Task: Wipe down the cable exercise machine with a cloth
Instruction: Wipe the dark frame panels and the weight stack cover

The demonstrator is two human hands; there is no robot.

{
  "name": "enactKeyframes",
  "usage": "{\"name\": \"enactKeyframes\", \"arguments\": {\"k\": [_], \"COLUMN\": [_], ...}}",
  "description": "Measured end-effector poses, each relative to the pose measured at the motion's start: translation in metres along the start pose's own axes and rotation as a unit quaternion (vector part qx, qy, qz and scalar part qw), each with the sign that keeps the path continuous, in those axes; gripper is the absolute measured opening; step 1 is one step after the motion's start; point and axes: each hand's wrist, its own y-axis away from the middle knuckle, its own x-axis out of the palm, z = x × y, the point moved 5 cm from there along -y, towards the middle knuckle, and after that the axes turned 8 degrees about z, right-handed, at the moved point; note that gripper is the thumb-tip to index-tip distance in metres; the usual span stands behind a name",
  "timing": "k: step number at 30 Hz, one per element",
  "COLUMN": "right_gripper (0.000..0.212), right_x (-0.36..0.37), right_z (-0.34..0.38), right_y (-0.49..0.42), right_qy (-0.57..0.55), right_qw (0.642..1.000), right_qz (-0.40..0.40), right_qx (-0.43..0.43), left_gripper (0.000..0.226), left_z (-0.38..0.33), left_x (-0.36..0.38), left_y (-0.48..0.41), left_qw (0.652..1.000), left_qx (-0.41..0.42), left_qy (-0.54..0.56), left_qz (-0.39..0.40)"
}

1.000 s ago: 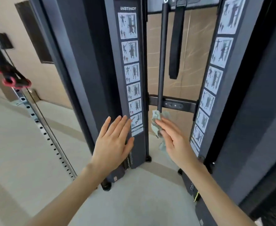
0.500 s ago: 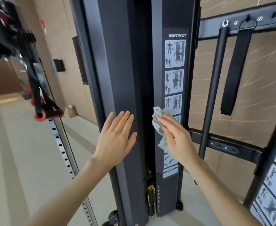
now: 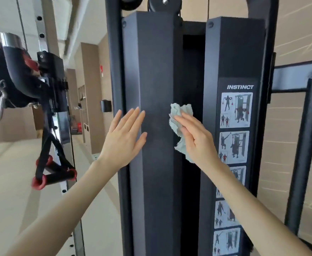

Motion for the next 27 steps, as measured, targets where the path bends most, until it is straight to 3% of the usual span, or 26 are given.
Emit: {"name": "enactKeyframes", "arguments": {"k": [10, 14, 17, 20, 27], "right_gripper": [0.032, 0.030, 0.034, 0.044, 0.043], "right_x": [-0.013, -0.024, -0.016, 0.008, 0.057], "right_z": [-0.044, -0.055, -0.060, -0.065, -0.073], "right_y": [-0.170, -0.232, -0.275, -0.295, -0.207], "right_qy": [0.028, 0.050, 0.111, 0.256, 0.286], "right_qw": [0.989, 0.985, 0.986, 0.957, 0.923], "right_qz": [-0.067, -0.099, -0.045, 0.014, 0.071], "right_qx": [-0.131, -0.133, -0.118, -0.137, -0.247], "left_gripper": [0.058, 0.061, 0.063, 0.065, 0.066], "left_z": [0.046, 0.063, 0.075, 0.081, 0.075], "left_x": [0.010, 0.020, 0.032, 0.044, 0.064], "left_y": [-0.112, -0.130, -0.132, -0.128, -0.108], "left_qw": [0.993, 0.990, 0.990, 0.993, 0.998], "left_qx": [0.016, 0.019, 0.011, 0.005, 0.011], "left_qy": [-0.112, -0.138, -0.139, -0.118, -0.061], "left_qz": [-0.018, -0.013, -0.002, -0.002, -0.029]}}
